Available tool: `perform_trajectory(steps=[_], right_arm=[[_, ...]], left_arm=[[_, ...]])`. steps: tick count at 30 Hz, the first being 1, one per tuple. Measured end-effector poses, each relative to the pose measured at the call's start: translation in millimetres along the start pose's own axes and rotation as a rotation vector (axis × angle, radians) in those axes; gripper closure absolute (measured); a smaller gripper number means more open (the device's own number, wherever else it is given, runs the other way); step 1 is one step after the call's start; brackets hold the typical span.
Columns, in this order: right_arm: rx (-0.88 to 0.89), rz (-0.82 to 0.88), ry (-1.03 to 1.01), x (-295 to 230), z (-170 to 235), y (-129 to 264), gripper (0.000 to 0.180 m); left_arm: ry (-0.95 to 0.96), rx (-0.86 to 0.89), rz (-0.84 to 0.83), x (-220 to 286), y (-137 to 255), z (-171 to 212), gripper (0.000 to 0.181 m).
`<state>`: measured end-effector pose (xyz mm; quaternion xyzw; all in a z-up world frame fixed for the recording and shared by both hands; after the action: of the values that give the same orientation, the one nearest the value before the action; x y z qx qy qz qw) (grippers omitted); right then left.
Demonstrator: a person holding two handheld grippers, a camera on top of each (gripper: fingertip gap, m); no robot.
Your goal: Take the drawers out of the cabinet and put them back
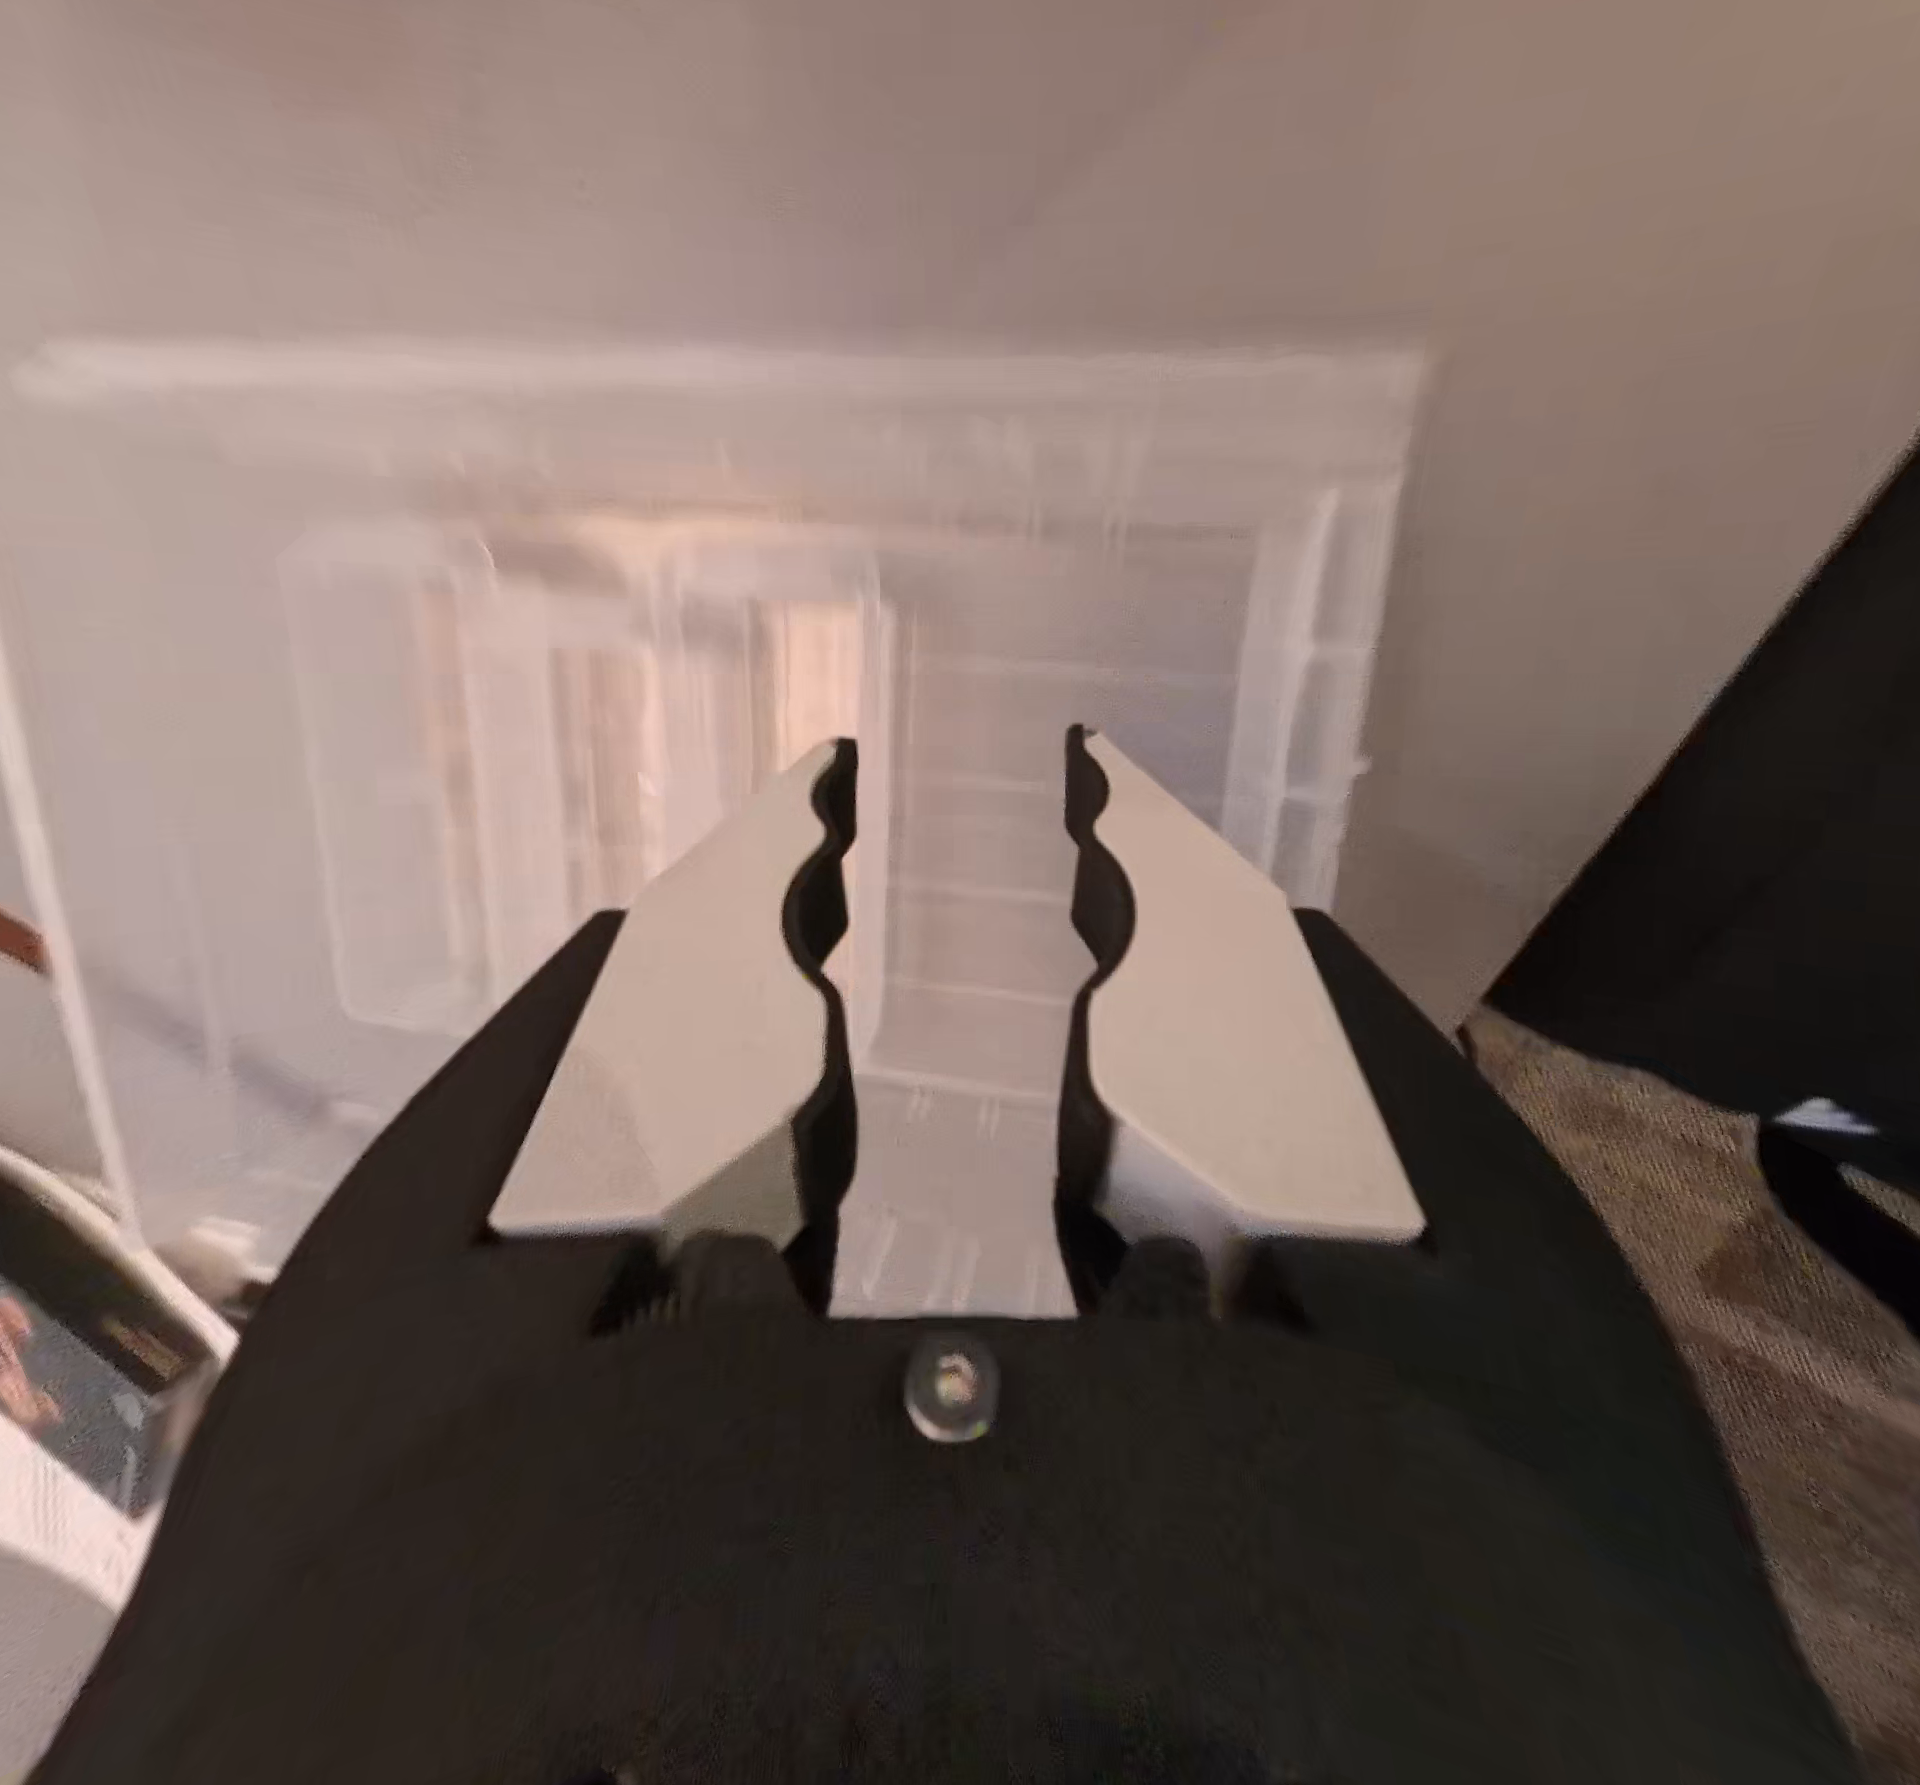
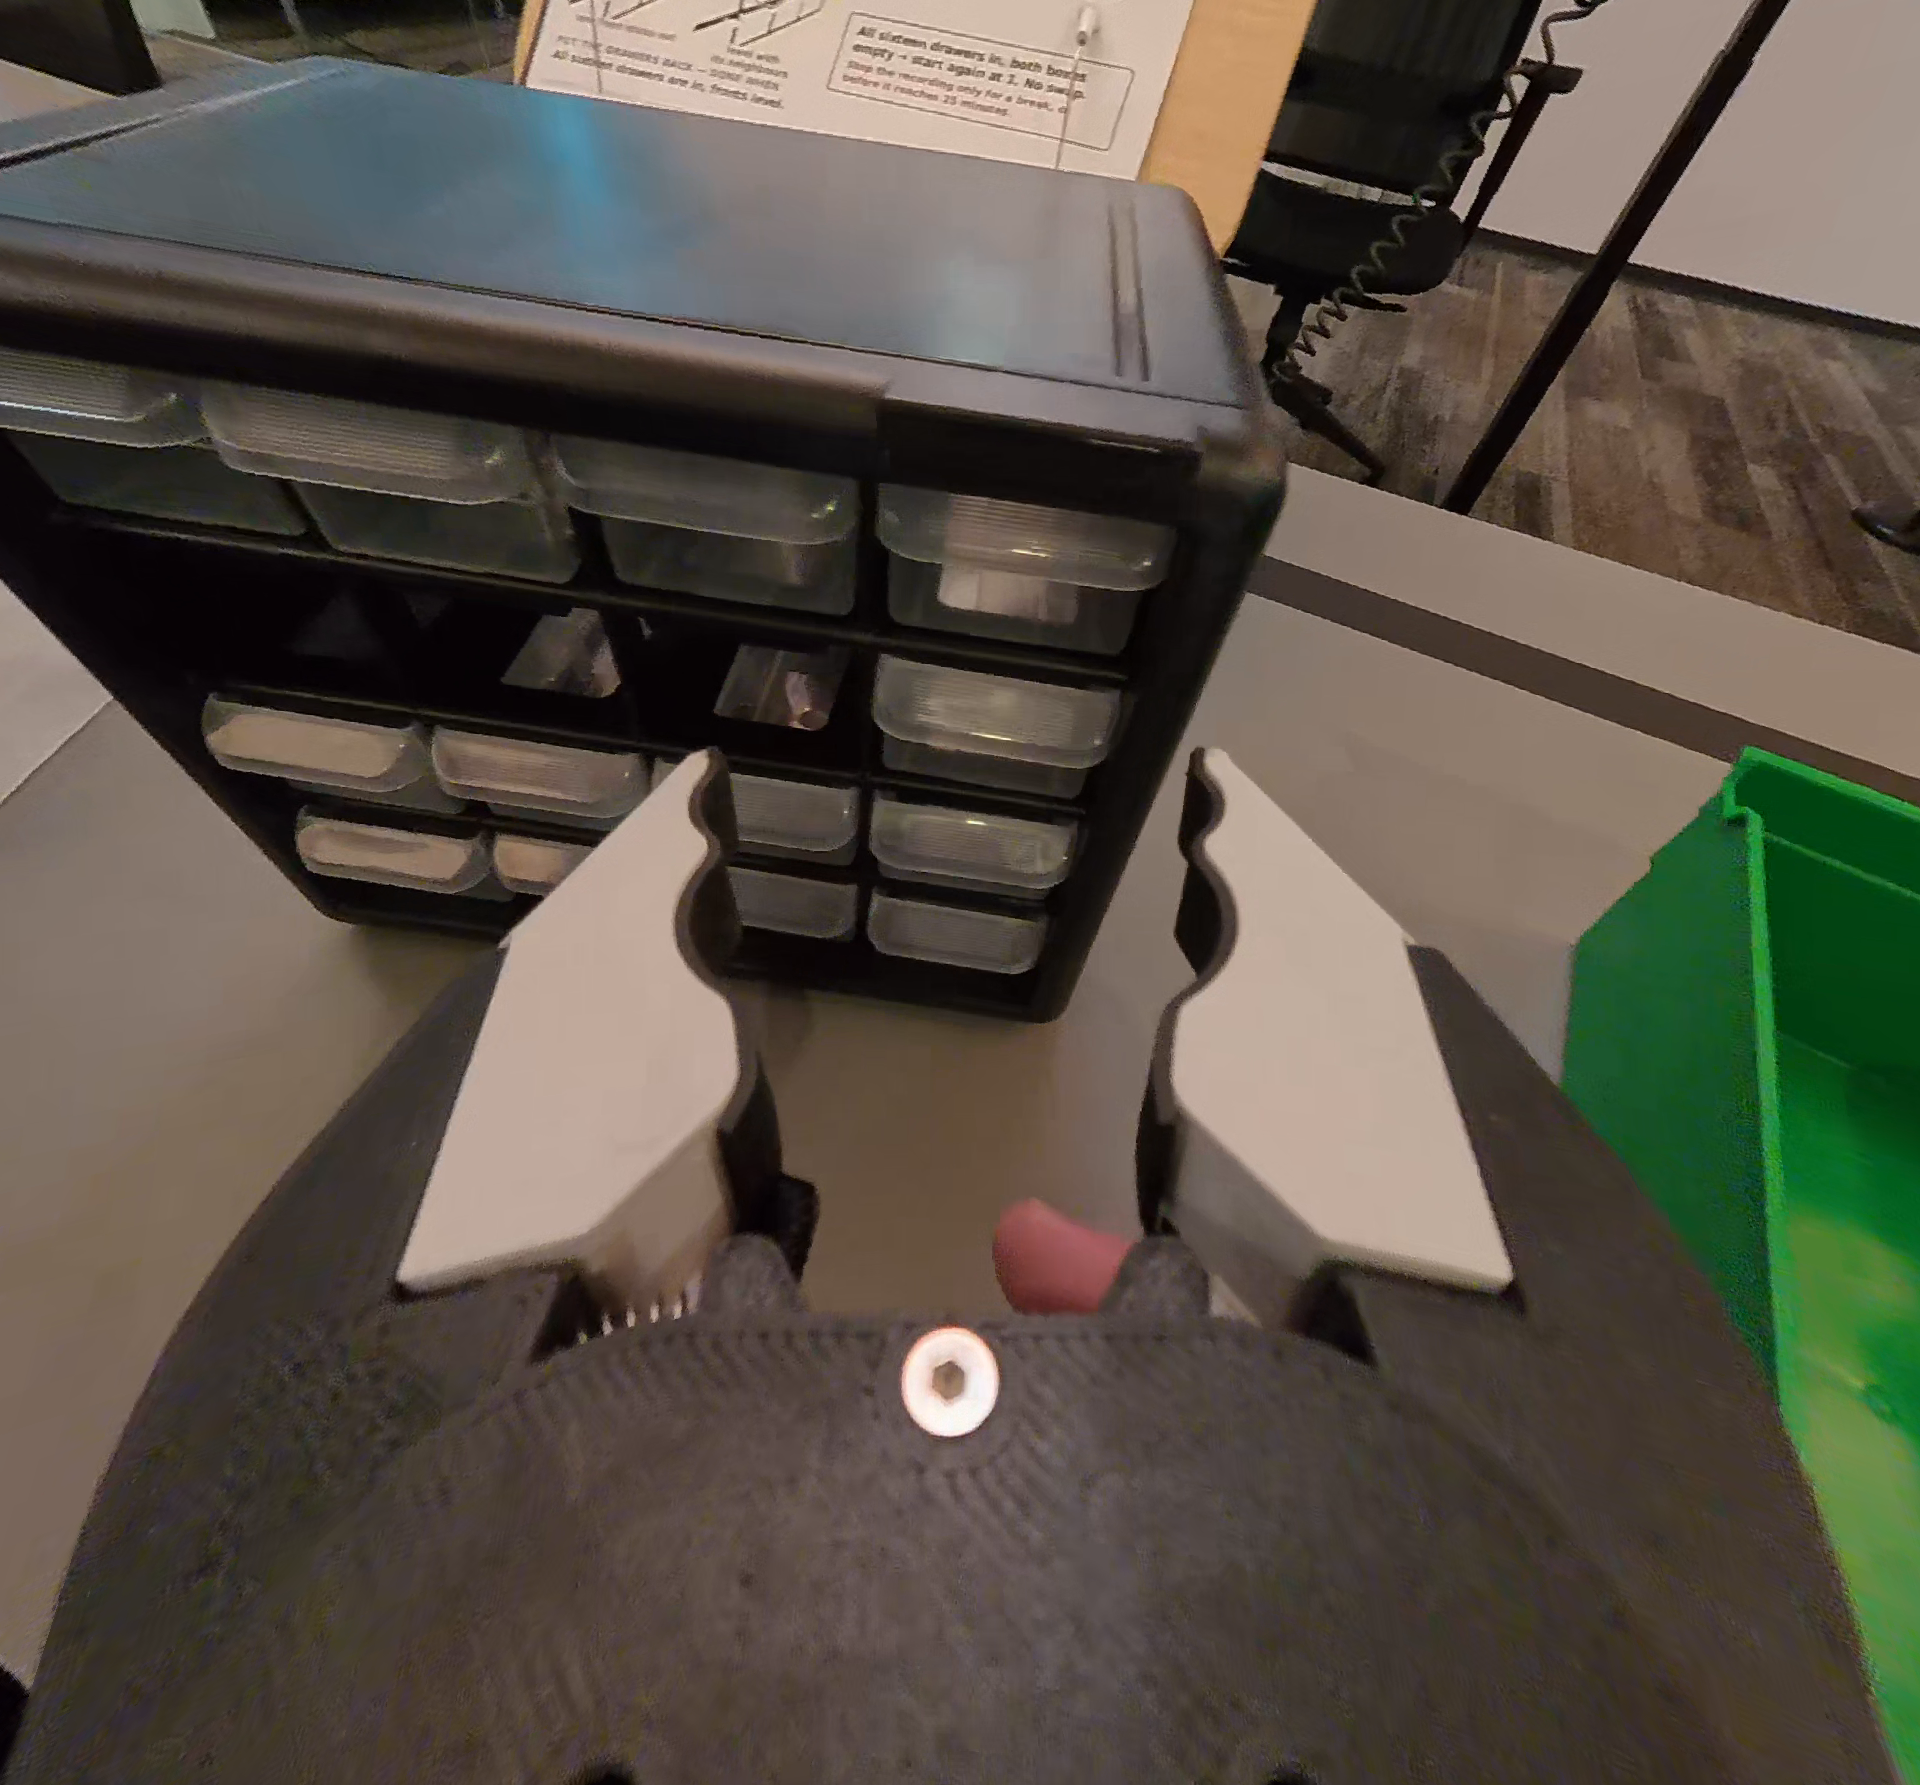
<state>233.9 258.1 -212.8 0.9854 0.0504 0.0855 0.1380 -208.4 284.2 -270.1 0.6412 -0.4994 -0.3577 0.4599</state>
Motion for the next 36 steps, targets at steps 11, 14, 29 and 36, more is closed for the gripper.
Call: perform_trajectory(steps=[11,14,29,36], right_arm=[[0.023,-0.038,0.108,-30.0,-7.5,9.8,0.099],[0.025,-0.048,0.118,-34.1,-7.9,15.6,0.100],[0.014,-0.383,0.213,-76.7,4.7,75.5,0.107],[-0.120,-0.578,0.293,-110.5,50.8,78.2,0.093]], left_arm=[[0.078,-0.162,-0.054,-28.9,-55.4,42.8,0.181],[0.038,-0.173,-0.038,-21.3,-48.1,40.8,0.180],[-0.461,0.054,0.084,121.1,20.1,-111.8,0.181],[-0.625,-0.066,0.227,169.6,-76.5,-146.8,0.181]])
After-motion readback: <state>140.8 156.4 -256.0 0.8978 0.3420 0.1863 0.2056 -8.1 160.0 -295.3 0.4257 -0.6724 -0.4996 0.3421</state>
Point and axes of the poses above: each gripper's, where its closed fingertips meet, y back along the fingers, z out of its underside, x = y × z across the jaws, the point moved 4 cm from there along y, back along the fingers, and after that the axes turned 11 degrees about z, right-handed, at the moved point
